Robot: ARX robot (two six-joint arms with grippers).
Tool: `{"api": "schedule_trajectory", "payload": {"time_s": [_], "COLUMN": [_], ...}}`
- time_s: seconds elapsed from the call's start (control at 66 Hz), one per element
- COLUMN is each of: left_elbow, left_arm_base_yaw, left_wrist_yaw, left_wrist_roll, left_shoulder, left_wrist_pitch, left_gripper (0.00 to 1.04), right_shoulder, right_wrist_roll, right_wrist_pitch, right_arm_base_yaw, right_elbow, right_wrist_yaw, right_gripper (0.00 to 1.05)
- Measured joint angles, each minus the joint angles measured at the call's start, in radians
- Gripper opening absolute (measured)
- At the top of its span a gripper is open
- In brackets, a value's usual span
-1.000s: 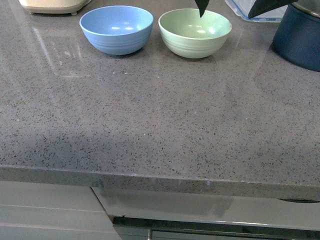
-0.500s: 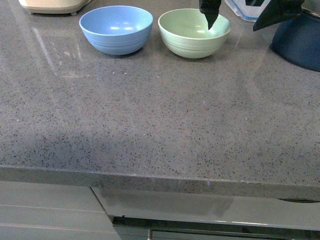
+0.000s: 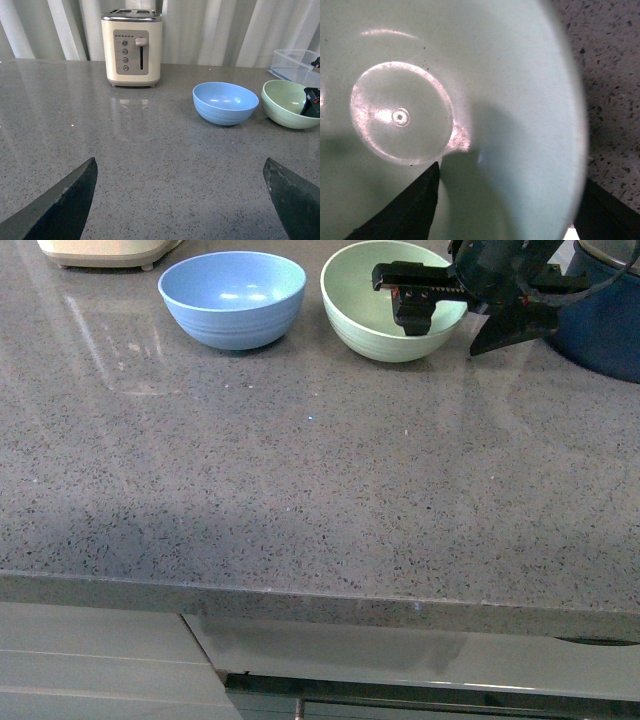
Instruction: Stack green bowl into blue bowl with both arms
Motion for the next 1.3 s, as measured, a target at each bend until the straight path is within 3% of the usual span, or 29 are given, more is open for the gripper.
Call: {"api": "schedule_trajectory", "payload": {"time_s": [0.379, 0.485, 0.818, 1.303], "left_elbow": [0.000, 0.000, 0.000, 0.000], "left_arm_base_yaw": [0.000, 0.000, 0.000, 0.000], "left_wrist_yaw": [0.000, 0.000, 0.000, 0.000], "left_wrist_roll": [0.000, 0.000, 0.000, 0.000], "left_shoulder": [0.000, 0.000, 0.000, 0.000], "left_wrist_pitch": [0.000, 0.000, 0.000, 0.000], "left_gripper": [0.98, 0.98, 0.98, 0.98], "right_shoulder": [-0.033, -0.053, -0.061, -0.043], "right_wrist_roll": [0.039, 0.052, 0.026, -0.013], "right_wrist_pitch": [0.026, 0.026, -0.019, -0.181], "right_arm_base_yaw": [0.011, 0.010, -0.018, -0.048], "right_elbow": [-0.016, -0.015, 0.042, 0.294], "right_wrist_yaw": [-0.011, -0.013, 0.010, -0.011], "right_gripper": [0.11, 0.02, 0.01, 0.01]}}
